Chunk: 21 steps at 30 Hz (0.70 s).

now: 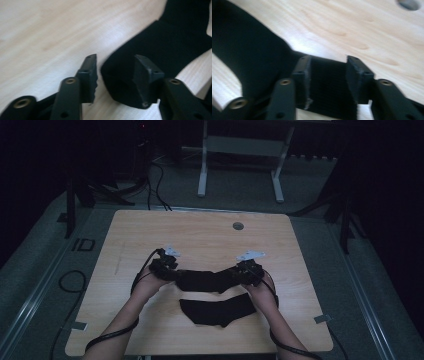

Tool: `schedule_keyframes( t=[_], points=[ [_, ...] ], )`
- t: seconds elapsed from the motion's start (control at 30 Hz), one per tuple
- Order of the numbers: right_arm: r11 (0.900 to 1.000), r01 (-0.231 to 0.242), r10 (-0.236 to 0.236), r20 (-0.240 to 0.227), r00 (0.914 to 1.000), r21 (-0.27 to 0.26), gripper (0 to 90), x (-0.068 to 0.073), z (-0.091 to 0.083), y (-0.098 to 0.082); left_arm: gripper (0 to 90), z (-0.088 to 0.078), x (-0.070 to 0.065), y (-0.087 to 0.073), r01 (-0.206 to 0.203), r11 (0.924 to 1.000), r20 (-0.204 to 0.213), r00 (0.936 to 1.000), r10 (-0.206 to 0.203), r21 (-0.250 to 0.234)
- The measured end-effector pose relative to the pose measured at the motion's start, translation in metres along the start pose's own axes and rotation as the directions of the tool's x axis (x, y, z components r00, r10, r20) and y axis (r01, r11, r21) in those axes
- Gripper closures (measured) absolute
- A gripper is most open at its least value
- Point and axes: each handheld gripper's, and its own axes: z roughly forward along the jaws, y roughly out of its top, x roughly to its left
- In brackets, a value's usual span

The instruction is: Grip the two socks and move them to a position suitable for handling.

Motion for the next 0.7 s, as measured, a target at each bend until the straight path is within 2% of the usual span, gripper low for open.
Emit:
schedule_keyframes(
  t=[0.03, 0.07, 0.1, 0.13, 0.17, 0.2, 0.23, 0.27, 0.3, 0.37, 0.5, 0.57, 0.6, 0.7],
  points=[
    [1.0, -0.006, 0.006, 0.008, 1.0, -0.006, 59.5, -0.003, -0.002, 0.0, 53.6, -0.004, 0.0, 0.0, 0.006, 0.9997, -0.004, 1.0, -0.006, -0.023],
    [1.0, -0.017, 0.017, 0.008, 0.9998, -0.01, 66.1, -0.006, -0.005, 0.0, 53.7, -0.007, 0.0, 0.0, 0.009, 0.999, 0.001, 1.0, -0.009, -0.043],
    [0.999, -0.019, 0.019, 0.033, 0.9993, -0.027, 70.0, -0.011, -0.009, 0.0, 54.9, -0.01, -0.001, 0.0, 0.01, 0.9985, 0.0, 1.0, -0.01, -0.055],
    [0.999, -0.019, 0.019, 0.033, 0.9993, -0.027, 70.0, -0.011, -0.009, 0.0, 54.9, -0.014, -0.003, 0.0, 0.003, 0.9974, 0.0, 1.0, -0.003, -0.073],
    [0.999, -0.025, 0.027, 0.045, 0.9986, -0.037, 79.3, -0.014, -0.012, 0.0, 59.3, -0.016, -0.005, 0.0, -0.006, 0.9966, 0.019, 0.9998, 0.008, -0.082],
    [0.998, -0.036, 0.038, 0.043, 0.9984, -0.046, 84.4, -0.017, -0.014, -0.001, 66.3, -0.017, -0.008, 0.0, -0.016, 0.9973, 0.043, 0.9989, 0.019, -0.072],
    [0.998, -0.036, 0.039, 0.048, 0.9981, -0.047, 89.6, -0.02, -0.016, -0.003, 78.7, -0.016, -0.012, 0.0, -0.029, 0.9977, 0.057, 0.9978, 0.033, -0.062],
    [0.998, -0.036, 0.039, 0.048, 0.9981, -0.047, 89.6, -0.02, -0.016, -0.003, 78.7, -0.015, -0.015, -0.001, -0.05, 0.9976, 0.066, 0.9964, 0.053, -0.048],
    [0.999, -0.019, 0.02, 0.036, 0.9991, -0.03, 89.8, -0.02, -0.012, -0.005, 84.8, -0.012, -0.018, -0.002, -0.063, 0.9975, 0.073, 0.9952, 0.065, -0.032],
    [1.0, -0.008, 0.009, 0.028, 0.9996, -0.018, 89.8, -0.018, -0.01, -0.006, 87.4, -0.004, -0.021, -0.004, -0.069, 0.9975, 0.084, 0.994, 0.07, -0.014],
    [1.0, 0.014, -0.014, 0.006, 0.9999, 0.005, 89.7, -0.014, 0.002, -0.011, 87.5, 0.012, -0.017, -0.011, -0.023, 0.9997, 0.09, 0.9957, 0.022, 0.003],
    [1.0, 0.011, -0.011, 0.005, 0.9999, 0.014, 89.7, -0.013, 0.005, -0.013, 87.5, 0.018, -0.015, -0.014, -0.019, 0.9997, 0.087, 0.996, 0.018, 0.018],
    [0.999, 0.021, -0.022, 0.006, 0.9998, 0.044, 89.7, -0.012, 0.014, -0.018, 87.5, 0.023, -0.012, -0.017, -0.002, 0.9998, 0.083, 0.9966, 0.0, 0.02],
    [0.997, 0.015, -0.016, 0.009, 0.9998, 0.073, 89.7, -0.014, 0.02, -0.025, 87.5, 0.028, -0.008, -0.019, 0.018, 0.9995, 0.072, 0.9972, -0.019, 0.028]
  ],
)
